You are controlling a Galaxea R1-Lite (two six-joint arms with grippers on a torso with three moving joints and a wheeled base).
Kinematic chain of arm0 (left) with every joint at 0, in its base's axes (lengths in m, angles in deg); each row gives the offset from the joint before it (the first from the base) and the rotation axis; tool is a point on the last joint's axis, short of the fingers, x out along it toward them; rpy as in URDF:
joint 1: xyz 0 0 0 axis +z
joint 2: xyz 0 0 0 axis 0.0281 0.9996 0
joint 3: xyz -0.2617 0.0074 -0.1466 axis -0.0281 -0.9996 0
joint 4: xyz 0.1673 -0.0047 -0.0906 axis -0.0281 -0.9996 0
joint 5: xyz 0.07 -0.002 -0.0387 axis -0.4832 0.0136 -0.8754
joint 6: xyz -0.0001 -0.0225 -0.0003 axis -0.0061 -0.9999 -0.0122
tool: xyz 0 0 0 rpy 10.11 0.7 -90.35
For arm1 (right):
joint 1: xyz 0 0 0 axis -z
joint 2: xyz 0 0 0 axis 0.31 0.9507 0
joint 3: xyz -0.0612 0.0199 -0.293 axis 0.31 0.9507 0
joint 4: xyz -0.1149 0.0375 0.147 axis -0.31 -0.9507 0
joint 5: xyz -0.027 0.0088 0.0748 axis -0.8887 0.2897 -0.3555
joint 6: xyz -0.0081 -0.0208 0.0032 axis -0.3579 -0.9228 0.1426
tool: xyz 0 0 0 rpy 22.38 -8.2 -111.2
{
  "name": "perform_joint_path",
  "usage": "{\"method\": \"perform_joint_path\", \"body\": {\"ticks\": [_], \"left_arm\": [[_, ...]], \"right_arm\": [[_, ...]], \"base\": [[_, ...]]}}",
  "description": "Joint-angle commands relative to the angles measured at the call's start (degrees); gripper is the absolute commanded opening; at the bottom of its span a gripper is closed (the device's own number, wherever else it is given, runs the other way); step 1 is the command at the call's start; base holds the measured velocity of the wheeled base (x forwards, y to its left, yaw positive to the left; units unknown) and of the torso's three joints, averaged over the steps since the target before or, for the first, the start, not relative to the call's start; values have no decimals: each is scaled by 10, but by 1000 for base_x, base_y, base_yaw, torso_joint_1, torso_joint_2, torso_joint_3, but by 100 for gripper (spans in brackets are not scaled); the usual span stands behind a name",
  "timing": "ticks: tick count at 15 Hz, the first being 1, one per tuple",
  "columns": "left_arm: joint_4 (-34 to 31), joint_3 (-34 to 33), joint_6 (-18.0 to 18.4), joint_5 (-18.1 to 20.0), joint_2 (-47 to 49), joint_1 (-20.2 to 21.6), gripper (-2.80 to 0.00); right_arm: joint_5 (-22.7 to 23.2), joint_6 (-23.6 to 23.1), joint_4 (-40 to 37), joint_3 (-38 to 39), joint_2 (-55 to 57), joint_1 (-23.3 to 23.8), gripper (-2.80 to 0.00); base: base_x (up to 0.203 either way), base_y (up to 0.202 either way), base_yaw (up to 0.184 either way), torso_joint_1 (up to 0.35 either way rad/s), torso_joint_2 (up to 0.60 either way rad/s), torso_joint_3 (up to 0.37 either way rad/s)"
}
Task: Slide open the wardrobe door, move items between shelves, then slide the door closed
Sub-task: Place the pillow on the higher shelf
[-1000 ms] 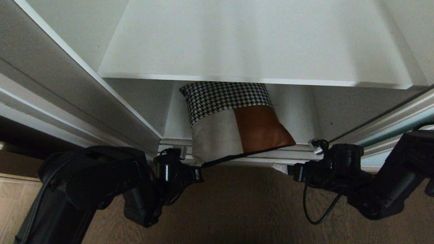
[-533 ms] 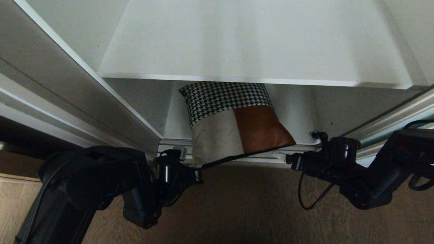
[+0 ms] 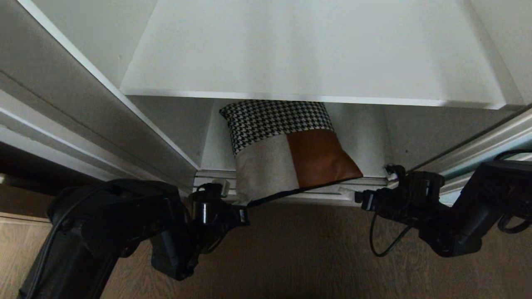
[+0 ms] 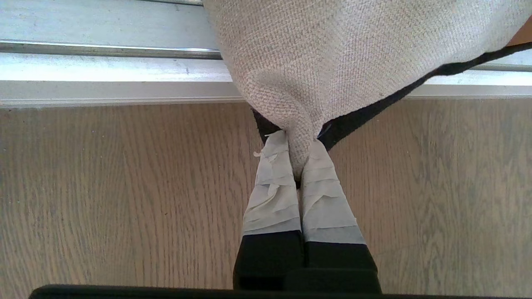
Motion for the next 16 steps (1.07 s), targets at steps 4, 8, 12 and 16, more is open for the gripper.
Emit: {"method": "perform_joint_path", "body": {"ticks": [4, 8, 12, 16], "left_arm": [[5, -5, -1, 8, -1, -1, -280], [5, -6, 0, 8, 1, -1, -280], [5, -9, 0, 8, 1, -4, -280], [5, -10, -1, 8, 2, -5, -280]], "right_arm": [[2, 5, 10, -74, 63, 4, 0], [2, 8, 11, -118, 72, 5, 0], [3, 8, 17, -136, 83, 20, 0], [3, 7, 29, -150, 93, 27, -280]], "base": [[0, 0, 0, 0, 0, 0], [0, 0, 0, 0, 0, 0], [0, 0, 0, 0, 0, 0], [0, 0, 0, 0, 0, 0]]}}
